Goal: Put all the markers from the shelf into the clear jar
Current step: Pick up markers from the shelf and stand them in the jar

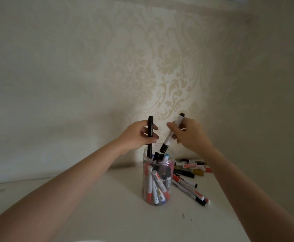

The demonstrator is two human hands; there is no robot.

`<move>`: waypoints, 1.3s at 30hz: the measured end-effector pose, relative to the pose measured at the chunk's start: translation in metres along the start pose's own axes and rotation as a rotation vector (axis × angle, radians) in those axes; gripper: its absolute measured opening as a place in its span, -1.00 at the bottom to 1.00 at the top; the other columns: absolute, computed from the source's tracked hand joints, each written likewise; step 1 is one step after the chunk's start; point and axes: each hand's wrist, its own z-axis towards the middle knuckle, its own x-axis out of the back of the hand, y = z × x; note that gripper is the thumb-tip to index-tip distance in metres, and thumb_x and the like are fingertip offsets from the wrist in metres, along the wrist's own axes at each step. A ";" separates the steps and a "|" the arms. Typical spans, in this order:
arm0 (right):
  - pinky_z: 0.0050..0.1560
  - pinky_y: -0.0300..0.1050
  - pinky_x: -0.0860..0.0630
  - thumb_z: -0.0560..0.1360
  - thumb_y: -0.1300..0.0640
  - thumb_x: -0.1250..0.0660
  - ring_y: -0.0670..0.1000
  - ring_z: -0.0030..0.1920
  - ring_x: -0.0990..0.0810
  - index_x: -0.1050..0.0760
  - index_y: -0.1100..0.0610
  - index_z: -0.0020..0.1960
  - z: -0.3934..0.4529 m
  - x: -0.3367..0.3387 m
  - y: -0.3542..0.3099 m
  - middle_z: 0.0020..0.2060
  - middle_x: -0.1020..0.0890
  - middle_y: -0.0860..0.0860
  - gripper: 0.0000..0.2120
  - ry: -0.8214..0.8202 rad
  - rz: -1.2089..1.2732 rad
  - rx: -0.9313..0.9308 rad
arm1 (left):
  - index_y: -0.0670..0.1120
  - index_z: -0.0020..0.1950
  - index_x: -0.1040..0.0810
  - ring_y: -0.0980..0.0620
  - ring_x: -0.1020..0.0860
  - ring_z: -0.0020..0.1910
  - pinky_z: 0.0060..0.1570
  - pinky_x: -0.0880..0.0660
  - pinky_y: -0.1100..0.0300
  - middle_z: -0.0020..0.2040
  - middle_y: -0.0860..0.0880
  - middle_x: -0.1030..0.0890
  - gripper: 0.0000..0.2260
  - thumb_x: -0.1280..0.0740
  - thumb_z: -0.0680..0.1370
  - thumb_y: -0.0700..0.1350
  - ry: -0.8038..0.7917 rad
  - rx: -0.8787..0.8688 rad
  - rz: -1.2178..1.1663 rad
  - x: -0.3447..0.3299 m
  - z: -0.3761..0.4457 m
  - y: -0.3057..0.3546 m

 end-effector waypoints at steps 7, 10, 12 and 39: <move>-0.30 -0.30 -0.56 0.47 -0.02 -0.40 -0.15 -0.30 -0.65 -0.50 0.09 -0.02 -0.005 -0.013 0.012 -0.22 -0.67 -0.03 -0.79 -0.129 -0.065 0.005 | 0.04 0.09 -0.57 0.05 -0.60 -0.09 -0.12 -0.47 0.26 -0.10 0.10 -0.61 -0.68 -0.58 0.42 -0.15 0.095 0.017 0.211 -0.002 0.000 -0.016; -0.28 -0.30 -0.57 0.44 -0.04 -0.44 -0.14 -0.30 -0.68 -0.48 0.08 0.04 -0.009 -0.031 0.016 -0.22 -0.70 -0.03 -0.72 -0.144 -0.035 -0.062 | 0.04 0.21 -0.50 0.03 -0.61 -0.14 -0.11 -0.51 0.18 -0.07 0.07 -0.65 -0.54 -0.60 0.39 -0.09 0.124 0.115 0.108 -0.006 -0.004 -0.027; -0.27 -0.30 -0.60 0.46 0.00 -0.43 -0.20 -0.36 -0.66 -0.53 0.07 0.02 -0.010 -0.036 0.019 -0.27 -0.69 -0.08 -0.79 -0.143 -0.010 -0.080 | 0.09 0.22 -0.47 0.03 -0.63 -0.10 -0.09 -0.51 0.19 -0.04 0.08 -0.65 -0.56 -0.57 0.43 -0.07 0.173 0.084 0.062 -0.007 -0.006 -0.031; -0.08 -0.11 -0.52 0.39 0.13 -0.50 -0.03 -0.19 -0.62 -0.60 -0.08 -0.13 -0.188 0.024 0.152 -0.14 -0.71 0.00 -0.86 0.071 -0.249 -0.592 | 0.17 0.58 0.04 0.02 -0.44 0.36 0.33 -0.46 0.06 0.41 0.04 -0.38 0.21 -0.71 0.17 -0.05 -0.165 0.202 -0.156 -0.039 -0.035 -0.057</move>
